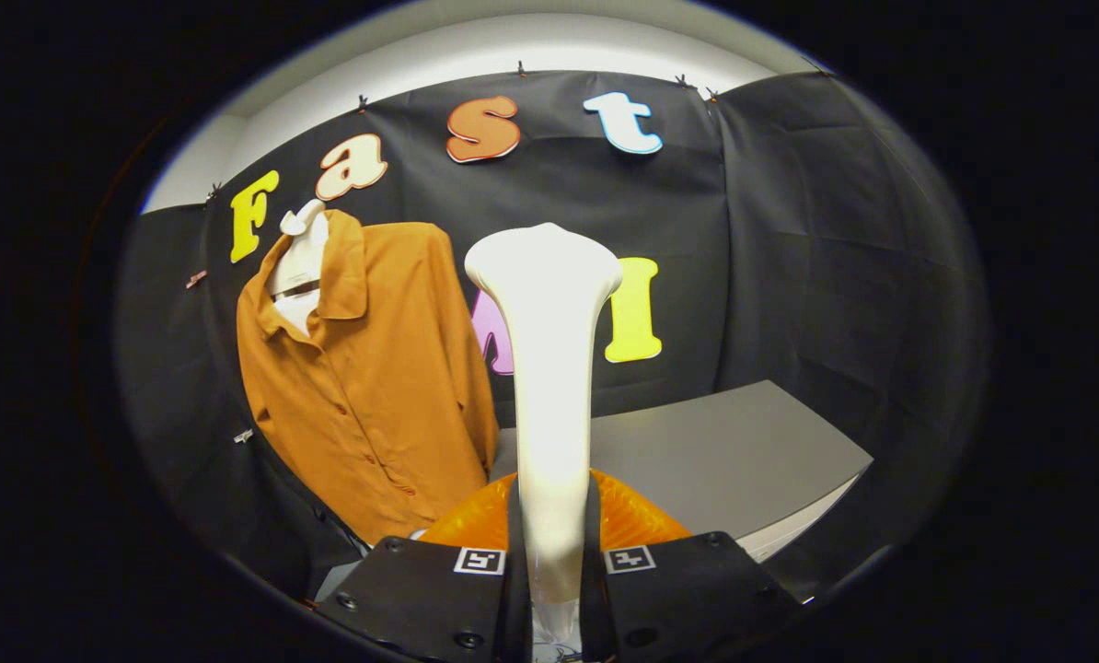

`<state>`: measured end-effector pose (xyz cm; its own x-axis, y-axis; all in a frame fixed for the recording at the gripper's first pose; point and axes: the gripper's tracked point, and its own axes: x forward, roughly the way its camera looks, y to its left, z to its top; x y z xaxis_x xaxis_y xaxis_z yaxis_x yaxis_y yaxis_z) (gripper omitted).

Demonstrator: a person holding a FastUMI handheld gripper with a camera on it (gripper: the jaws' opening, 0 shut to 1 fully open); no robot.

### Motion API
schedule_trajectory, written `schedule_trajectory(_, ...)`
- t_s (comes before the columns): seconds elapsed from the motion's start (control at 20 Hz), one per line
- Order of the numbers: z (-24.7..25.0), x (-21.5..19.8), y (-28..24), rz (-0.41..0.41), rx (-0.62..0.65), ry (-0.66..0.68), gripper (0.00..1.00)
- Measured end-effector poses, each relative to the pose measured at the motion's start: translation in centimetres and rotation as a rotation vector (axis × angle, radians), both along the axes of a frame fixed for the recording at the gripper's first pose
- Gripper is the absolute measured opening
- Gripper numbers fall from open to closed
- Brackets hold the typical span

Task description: Iron the clothes twice with a garment steamer, once on the left side and once on the right side.

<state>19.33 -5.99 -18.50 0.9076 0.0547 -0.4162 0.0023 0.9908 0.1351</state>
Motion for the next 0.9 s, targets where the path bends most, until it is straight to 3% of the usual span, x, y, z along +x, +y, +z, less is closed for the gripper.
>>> schedule_trajectory(0.45, -1.1, 1.4, 11.1, 0.089, -0.031, -0.026, 0.24)
schedule_trajectory(0.9, -5.0, 5.1, 15.1, 0.079, -0.047, -0.028, 0.24)
